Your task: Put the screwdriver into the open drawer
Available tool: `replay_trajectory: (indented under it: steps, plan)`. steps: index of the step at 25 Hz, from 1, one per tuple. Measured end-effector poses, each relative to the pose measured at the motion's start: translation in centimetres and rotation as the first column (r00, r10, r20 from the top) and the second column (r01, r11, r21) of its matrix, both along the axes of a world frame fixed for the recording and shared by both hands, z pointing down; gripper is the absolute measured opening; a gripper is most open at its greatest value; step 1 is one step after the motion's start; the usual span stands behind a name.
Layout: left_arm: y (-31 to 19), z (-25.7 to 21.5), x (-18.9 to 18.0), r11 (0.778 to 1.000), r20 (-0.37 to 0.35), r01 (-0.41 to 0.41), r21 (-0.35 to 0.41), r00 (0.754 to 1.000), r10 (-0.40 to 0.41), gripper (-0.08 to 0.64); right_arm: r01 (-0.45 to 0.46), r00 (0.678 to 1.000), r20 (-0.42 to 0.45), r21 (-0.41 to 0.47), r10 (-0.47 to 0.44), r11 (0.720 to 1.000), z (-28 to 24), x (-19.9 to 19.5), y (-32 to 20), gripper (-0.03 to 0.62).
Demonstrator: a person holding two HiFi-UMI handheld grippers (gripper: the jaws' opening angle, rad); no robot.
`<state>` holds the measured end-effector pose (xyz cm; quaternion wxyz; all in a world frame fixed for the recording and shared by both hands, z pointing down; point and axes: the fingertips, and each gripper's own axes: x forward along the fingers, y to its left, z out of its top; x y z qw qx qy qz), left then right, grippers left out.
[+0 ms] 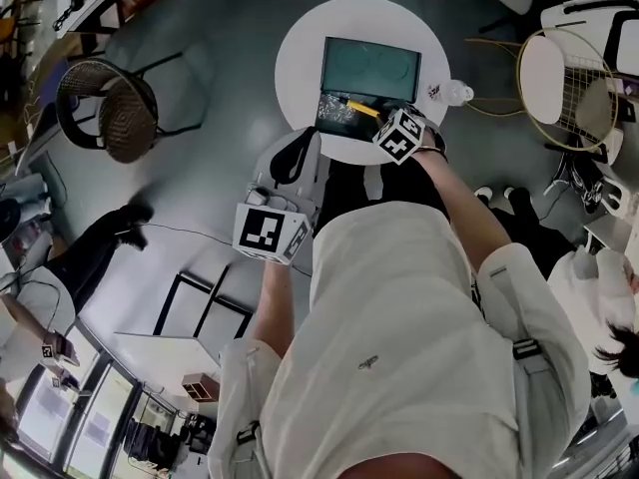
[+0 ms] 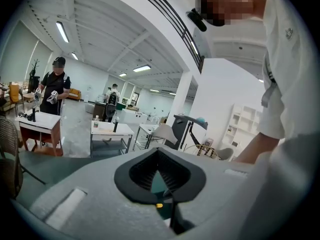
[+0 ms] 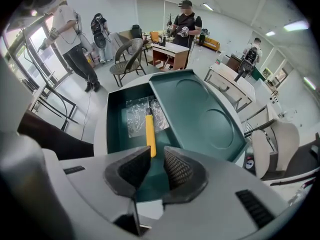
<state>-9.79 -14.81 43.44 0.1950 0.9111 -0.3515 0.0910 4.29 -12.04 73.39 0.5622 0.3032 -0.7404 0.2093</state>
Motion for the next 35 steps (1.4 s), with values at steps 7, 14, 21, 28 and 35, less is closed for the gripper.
replay_trajectory:
  steps: [7, 14, 21, 28, 35]
  plan:
    - [0.7, -0.9, 0.1, 0.999, 0.001, -0.029, 0.029, 1.0, 0.029, 0.009, -0.053, 0.998, 0.022, 0.018, 0.053, 0.998, -1.5, 0.2, 0.7, 0.089]
    - [0.6, -1.5, 0.2, 0.997, 0.002, -0.056, 0.048, 0.998, 0.056, 0.009, -0.12, 0.991, 0.064, 0.052, 0.117, 0.991, -3.7, -0.2, 0.7, 0.083]
    - [0.1, -2.4, 0.9, 0.995, -0.009, -0.071, 0.074, 0.997, 0.072, 0.009, -0.186, 0.977, 0.13, 0.141, 0.168, 0.972, -8.1, 0.0, 0.3, 0.067]
    - [-0.4, -3.0, 1.3, 0.993, -0.006, -0.075, 0.093, 0.997, 0.076, 0.009, -0.241, 0.959, 0.21, 0.239, 0.192, 0.941, -13.4, 0.3, -1.1, 0.054]
    - [-1.0, -3.7, 1.0, 0.992, -0.007, -0.054, 0.114, 0.998, 0.055, 0.009, -0.319, 0.919, 0.347, 0.374, 0.187, 0.871, -20.7, 0.4, -3.0, 0.017]
